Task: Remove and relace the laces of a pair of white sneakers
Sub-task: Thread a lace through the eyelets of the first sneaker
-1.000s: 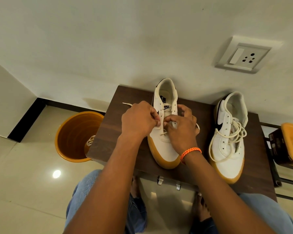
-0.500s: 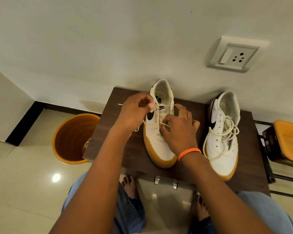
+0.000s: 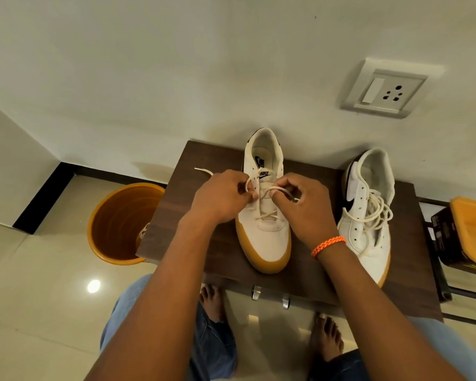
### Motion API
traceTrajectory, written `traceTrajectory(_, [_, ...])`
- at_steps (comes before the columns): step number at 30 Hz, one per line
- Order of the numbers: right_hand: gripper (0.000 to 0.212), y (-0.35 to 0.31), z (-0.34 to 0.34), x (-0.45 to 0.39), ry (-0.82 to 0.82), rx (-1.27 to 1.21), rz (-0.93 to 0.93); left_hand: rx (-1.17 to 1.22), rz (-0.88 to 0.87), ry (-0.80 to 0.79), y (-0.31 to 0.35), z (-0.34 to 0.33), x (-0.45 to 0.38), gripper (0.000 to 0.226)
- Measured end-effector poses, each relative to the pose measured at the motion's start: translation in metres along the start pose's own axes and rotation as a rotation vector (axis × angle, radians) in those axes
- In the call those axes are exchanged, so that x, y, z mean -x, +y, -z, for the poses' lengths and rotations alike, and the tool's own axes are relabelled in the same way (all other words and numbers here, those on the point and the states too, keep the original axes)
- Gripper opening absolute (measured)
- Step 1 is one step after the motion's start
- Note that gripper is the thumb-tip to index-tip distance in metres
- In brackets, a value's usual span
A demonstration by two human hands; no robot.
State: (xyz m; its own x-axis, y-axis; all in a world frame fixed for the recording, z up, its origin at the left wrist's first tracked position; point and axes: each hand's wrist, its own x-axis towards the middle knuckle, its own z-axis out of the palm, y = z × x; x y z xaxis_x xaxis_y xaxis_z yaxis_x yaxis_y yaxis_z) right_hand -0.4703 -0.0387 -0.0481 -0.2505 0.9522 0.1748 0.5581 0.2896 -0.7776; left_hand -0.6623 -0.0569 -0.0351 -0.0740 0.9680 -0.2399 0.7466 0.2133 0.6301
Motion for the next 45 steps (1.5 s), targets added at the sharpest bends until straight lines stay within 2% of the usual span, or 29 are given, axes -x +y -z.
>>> traceTrajectory(2, [0.001,0.003,0.005,-0.001,-0.062,-0.019,-0.013,-0.008,-0.014,0.035,-0.001,0.000,-0.001,0.014])
traceTrajectory(6, [0.008,0.006,0.012,-0.003,-0.175,-0.096,-0.092,0.002,-0.019,0.089,-0.002,-0.001,-0.002,0.021])
traceTrajectory(12, [0.011,0.004,0.018,-0.005,-0.203,-0.249,-0.174,-0.011,-0.013,0.142,-0.001,0.000,-0.001,0.018])
traceTrajectory(17, [0.008,0.005,0.017,-0.003,-0.126,-0.059,-0.038,-0.011,-0.018,0.199,0.000,0.000,-0.001,0.010])
traceTrajectory(24, [0.027,0.006,0.012,-0.001,-0.238,0.033,0.017,0.068,0.013,0.249,0.000,0.003,-0.002,0.016])
traceTrajectory(27, [0.026,0.006,0.009,0.000,-0.276,0.117,0.023,0.226,-0.021,0.261,0.007,0.006,0.000,0.016])
traceTrajectory(30, [0.023,0.007,0.009,0.000,-0.272,0.196,0.012,0.524,-0.051,0.270,0.016,0.013,0.005,0.014])
traceTrajectory(32, [0.022,0.007,0.010,0.001,-0.278,0.184,-0.016,0.732,-0.045,0.311,0.020,0.019,0.007,0.015])
traceTrajectory(34, [0.022,0.008,0.010,0.002,-0.268,0.139,-0.024,0.826,-0.018,0.340,0.019,0.022,0.007,0.016])
traceTrajectory(36, [0.021,0.010,0.009,0.002,-0.238,0.091,-0.012,0.730,0.037,0.339,0.012,0.020,0.003,0.015])
traceTrajectory(38, [0.021,0.011,0.008,0.001,-0.204,0.021,0.002,0.484,0.079,0.313,0.005,0.016,-0.001,0.017])
traceTrajectory(41, [0.022,0.006,0.010,0.000,-0.170,-0.135,0.009,0.160,0.098,0.143,0.001,0.011,0.001,0.029])
traceTrajectory(43, [0.022,0.002,0.011,-0.001,-0.188,-0.227,0.013,0.118,0.081,0.050,0.000,0.009,0.002,0.026])
traceTrajectory(45, [0.021,0.001,0.010,0.000,-0.208,-0.238,0.023,0.121,0.065,0.024,0.000,0.008,0.001,0.019])
